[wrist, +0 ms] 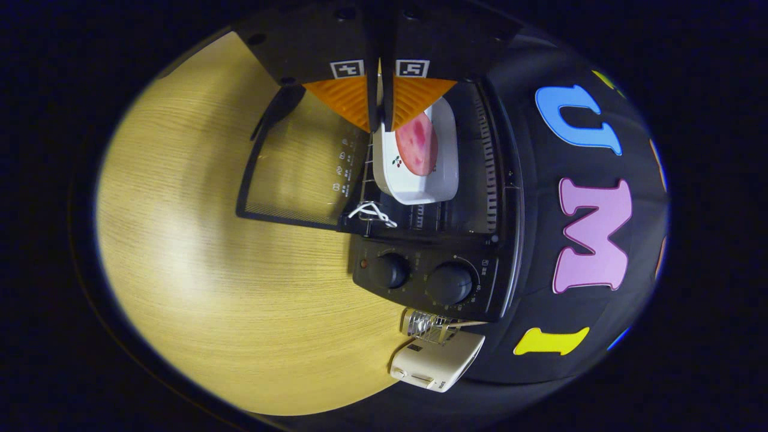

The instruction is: Open the toaster oven, put the food inside, and close the toaster oven door.

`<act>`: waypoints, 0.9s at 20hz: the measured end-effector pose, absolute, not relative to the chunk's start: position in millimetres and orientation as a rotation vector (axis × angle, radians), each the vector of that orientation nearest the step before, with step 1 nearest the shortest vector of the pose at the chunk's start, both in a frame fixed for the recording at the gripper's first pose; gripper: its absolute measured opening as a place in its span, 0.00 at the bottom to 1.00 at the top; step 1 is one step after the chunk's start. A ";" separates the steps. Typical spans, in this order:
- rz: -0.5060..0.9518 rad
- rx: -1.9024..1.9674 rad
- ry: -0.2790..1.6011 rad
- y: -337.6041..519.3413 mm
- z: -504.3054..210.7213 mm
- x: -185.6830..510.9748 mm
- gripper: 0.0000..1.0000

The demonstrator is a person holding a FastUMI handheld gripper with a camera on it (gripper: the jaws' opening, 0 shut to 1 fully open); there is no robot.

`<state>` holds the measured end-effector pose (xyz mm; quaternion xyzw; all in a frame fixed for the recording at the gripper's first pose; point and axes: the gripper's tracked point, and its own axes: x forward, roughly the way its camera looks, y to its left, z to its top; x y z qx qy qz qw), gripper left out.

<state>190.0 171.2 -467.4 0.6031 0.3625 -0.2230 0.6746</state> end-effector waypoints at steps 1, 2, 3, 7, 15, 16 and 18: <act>-0.514 1.361 0.806 173.9 -469.5 197.1 0.05; -0.530 1.358 0.800 174.5 -471.6 202.5 0.05; -0.549 1.354 0.798 174.8 -473.3 204.9 0.05; -0.569 1.395 0.798 182.5 -484.9 220.7 0.05; -0.558 1.462 0.836 200.4 -491.6 222.8 0.09; -0.542 1.483 0.849 199.8 -487.6 220.2 0.10; -0.535 1.498 0.848 201.3 -483.3 218.5 0.23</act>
